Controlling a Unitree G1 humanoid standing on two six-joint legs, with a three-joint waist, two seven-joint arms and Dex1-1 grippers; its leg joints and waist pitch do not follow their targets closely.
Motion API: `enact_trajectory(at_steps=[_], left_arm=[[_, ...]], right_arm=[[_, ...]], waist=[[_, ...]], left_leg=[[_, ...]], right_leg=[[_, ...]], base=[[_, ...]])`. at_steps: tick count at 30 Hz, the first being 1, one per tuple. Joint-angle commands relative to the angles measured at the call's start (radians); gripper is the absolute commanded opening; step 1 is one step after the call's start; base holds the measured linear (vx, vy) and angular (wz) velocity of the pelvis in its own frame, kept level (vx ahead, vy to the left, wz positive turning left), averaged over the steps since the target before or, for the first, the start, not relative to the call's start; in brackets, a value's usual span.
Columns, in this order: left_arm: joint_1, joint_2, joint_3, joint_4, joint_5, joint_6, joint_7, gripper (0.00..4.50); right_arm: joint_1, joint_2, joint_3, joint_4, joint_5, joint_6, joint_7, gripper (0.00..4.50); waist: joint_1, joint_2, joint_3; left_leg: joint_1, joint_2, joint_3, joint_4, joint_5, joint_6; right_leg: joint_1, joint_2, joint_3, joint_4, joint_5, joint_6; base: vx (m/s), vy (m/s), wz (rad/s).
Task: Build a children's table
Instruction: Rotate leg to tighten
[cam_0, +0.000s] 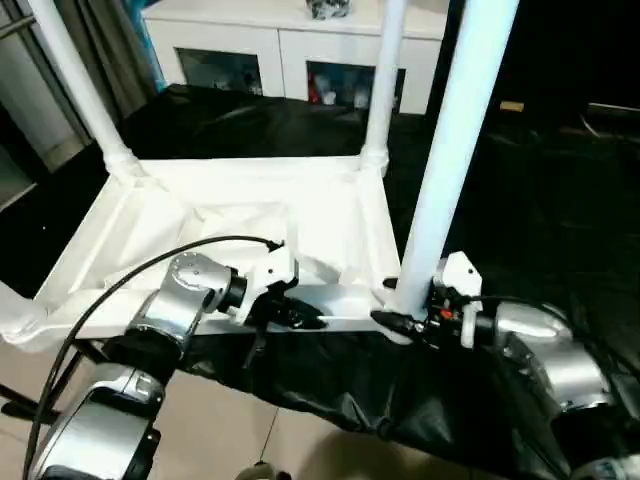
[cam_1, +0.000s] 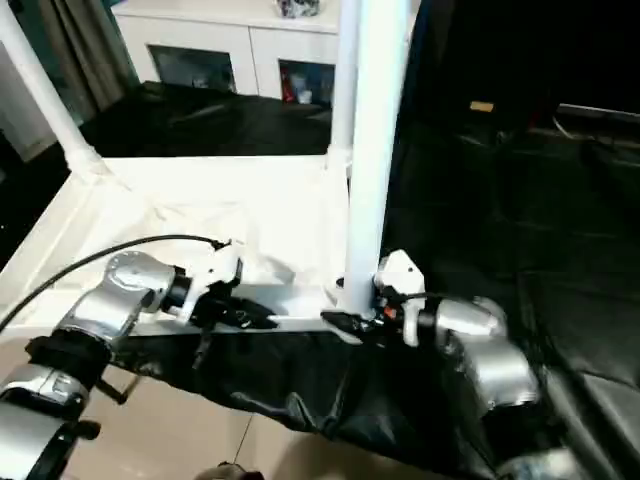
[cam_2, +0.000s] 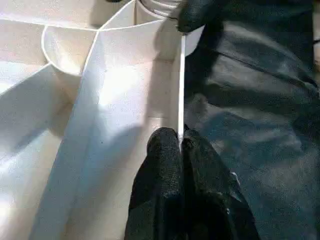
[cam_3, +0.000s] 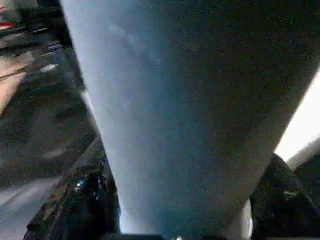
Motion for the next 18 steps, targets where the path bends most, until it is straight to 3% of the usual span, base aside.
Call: enact_trajectory(at_steps=[1,3,4,5,7,9,12,13,18], left_arm=[[-0.033,-0.073,0.010,0.008,0.012,0.043,0.150,0.00],[-0.039,-0.094,0.015,0.011,0.015,0.054,0.189,0.00],[-0.048,-0.138,0.022,0.013,0.019,0.077,0.263,0.00],[-0.057,-0.196,0.029,0.017,0.023,0.095,0.353,0.00],[-0.060,-0.212,0.031,0.018,0.025,0.099,0.380,0.00],[-0.058,-0.250,0.022,0.019,0.034,0.090,0.430,0.00],[-0.052,-0.262,0.007,0.023,0.049,0.062,0.440,0.00],[-0.052,-0.262,0.007,0.023,0.049,0.062,0.440,0.00],[-0.034,-0.235,0.011,0.012,0.044,0.028,0.401,0.00]], right_arm=[[0.008,0.076,0.037,0.038,-0.058,0.019,-0.148,2.73],[0.002,0.103,0.022,0.056,-0.070,0.024,-0.222,2.72],[-0.016,0.158,-0.005,0.092,-0.092,0.029,-0.365,2.72],[-0.047,0.231,-0.045,0.138,-0.103,0.047,-0.538,2.72],[-0.056,0.253,-0.058,0.149,-0.102,0.056,-0.584,2.72],[-0.085,0.315,-0.077,0.173,-0.100,0.048,-0.674,2.72],[-0.102,0.346,-0.066,0.177,-0.118,-0.006,-0.688,2.72],[-0.102,0.346,-0.066,0.177,-0.118,-0.006,-0.688,3.28],[-0.104,0.336,-0.093,0.169,-0.099,-0.073,-0.669,3.64]], waist=[[-0.007,-0.018,-0.047],[-0.012,-0.018,-0.041],[-0.014,-0.020,-0.040],[-0.025,-0.017,-0.035],[-0.030,-0.018,-0.035],[-0.031,-0.015,-0.037],[-0.030,-0.014,-0.046],[-0.030,-0.014,-0.047],[-0.029,-0.016,-0.052]], left_leg=[[0.027,0.079,-0.041,-0.083,-0.257,0.026],[0.042,0.079,-0.045,-0.089,-0.336,-0.014],[0.043,0.077,-0.047,-0.090,-0.353,-0.020],[0.048,0.079,-0.053,-0.099,-0.406,-0.051],[0.056,0.076,-0.055,-0.100,-0.441,-0.065],[0.056,0.074,-0.056,-0.100,-0.431,-0.056],[0.042,0.074,-0.051,-0.104,-0.335,-0.024],[0.041,0.074,-0.049,-0.104,-0.324,-0.020],[0.029,0.072,-0.046,-0.098,-0.248,0.022]], right_leg=[[0.033,-0.090,0.061,-0.094,-0.301,-0.215],[0.028,-0.093,0.062,-0.110,-0.422,-0.185],[0.031,-0.094,0.061,-0.114,-0.447,-0.175],[0.026,-0.092,0.061,-0.118,-0.486,-0.158],[0.020,-0.092,0.062,-0.122,-0.510,-0.148],[0.022,-0.095,0.067,-0.128,-0.500,-0.135],[0.035,-0.093,0.068,-0.118,-0.356,-0.146],[0.036,-0.093,0.069,-0.116,-0.335,-0.151],[0.048,-0.093,0.067,-0.102,-0.243,-0.178]], base=[[0.000,0.000,0.00],[0.000,0.000,0.00],[0.000,0.000,0.00],[0.000,0.000,0.00],[0.000,0.000,0.00],[0.000,0.000,0.00],[0.000,0.000,0.00],[0.000,0.000,0.00],[0.000,0.000,0.00]])
